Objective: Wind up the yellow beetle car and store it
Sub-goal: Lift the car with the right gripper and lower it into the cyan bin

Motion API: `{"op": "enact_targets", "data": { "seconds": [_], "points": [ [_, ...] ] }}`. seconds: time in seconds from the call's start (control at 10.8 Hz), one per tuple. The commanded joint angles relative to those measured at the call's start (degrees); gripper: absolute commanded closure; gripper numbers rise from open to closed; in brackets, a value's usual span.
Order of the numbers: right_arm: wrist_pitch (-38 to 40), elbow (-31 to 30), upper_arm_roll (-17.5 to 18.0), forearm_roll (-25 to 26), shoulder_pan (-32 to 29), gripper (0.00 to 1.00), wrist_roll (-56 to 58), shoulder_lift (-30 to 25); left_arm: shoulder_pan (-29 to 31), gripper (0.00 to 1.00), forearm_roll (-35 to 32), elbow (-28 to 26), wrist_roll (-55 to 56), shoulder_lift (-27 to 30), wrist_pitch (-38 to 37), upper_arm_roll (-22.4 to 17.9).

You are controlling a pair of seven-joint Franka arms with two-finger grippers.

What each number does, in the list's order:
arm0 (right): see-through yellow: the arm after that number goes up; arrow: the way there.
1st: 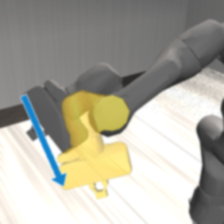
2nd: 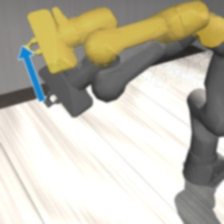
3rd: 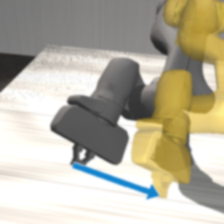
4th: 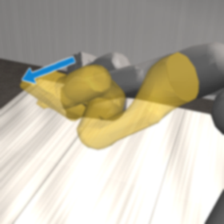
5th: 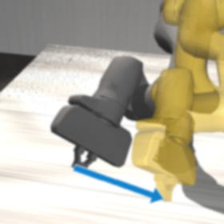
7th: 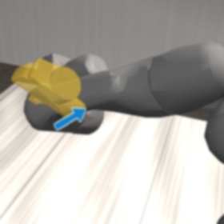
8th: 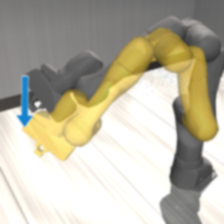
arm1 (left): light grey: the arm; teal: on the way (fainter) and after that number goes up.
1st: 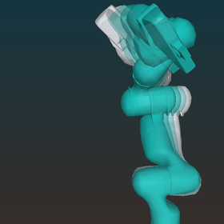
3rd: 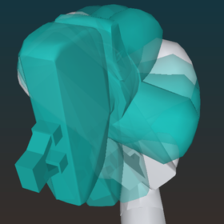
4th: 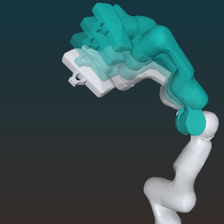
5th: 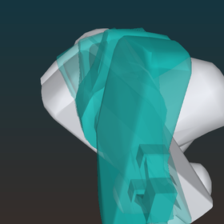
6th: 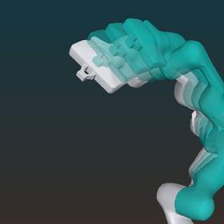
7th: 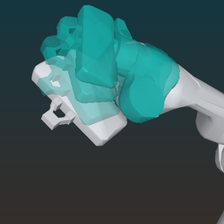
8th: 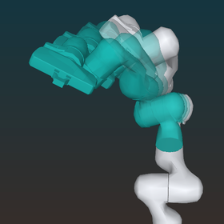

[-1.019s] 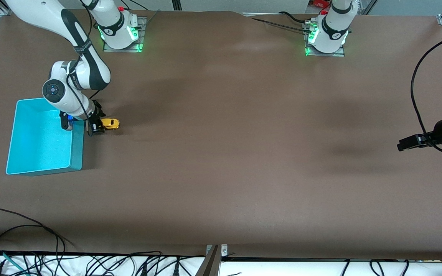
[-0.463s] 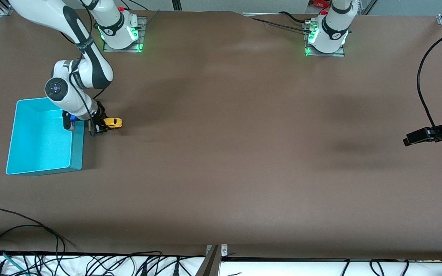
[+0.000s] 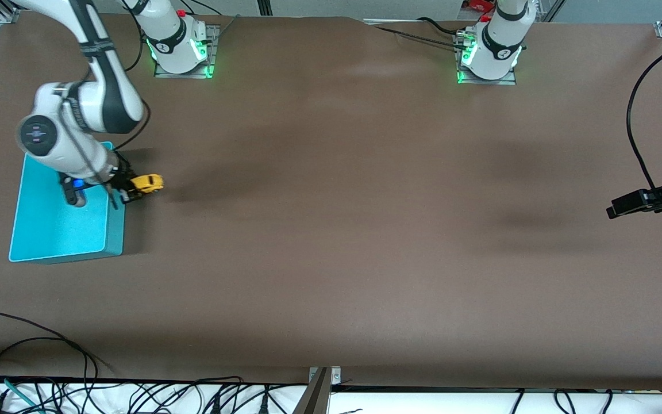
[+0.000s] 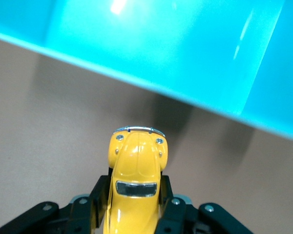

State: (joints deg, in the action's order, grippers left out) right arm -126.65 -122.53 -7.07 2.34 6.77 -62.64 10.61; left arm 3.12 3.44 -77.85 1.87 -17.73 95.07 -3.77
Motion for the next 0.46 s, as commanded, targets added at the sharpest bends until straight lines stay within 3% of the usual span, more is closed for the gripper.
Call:
{"op": "enact_targets", "data": {
  "seconds": [0.0, 0.37],
  "points": [
    [5.7, 6.4, -3.8, -0.7, -0.4, 0.89, 14.0, 0.7, -0.4, 0.00, 1.1, -1.6, -0.9, 2.2, 0.6, -0.1],
    [6.1, 9.8, -10.8, -0.7, -1.8, 0.87, 40.2, 4.1, -0.6, 0.00, 1.1, -1.0, -0.8, 3.8, 0.6, -0.5]
  ]
}}
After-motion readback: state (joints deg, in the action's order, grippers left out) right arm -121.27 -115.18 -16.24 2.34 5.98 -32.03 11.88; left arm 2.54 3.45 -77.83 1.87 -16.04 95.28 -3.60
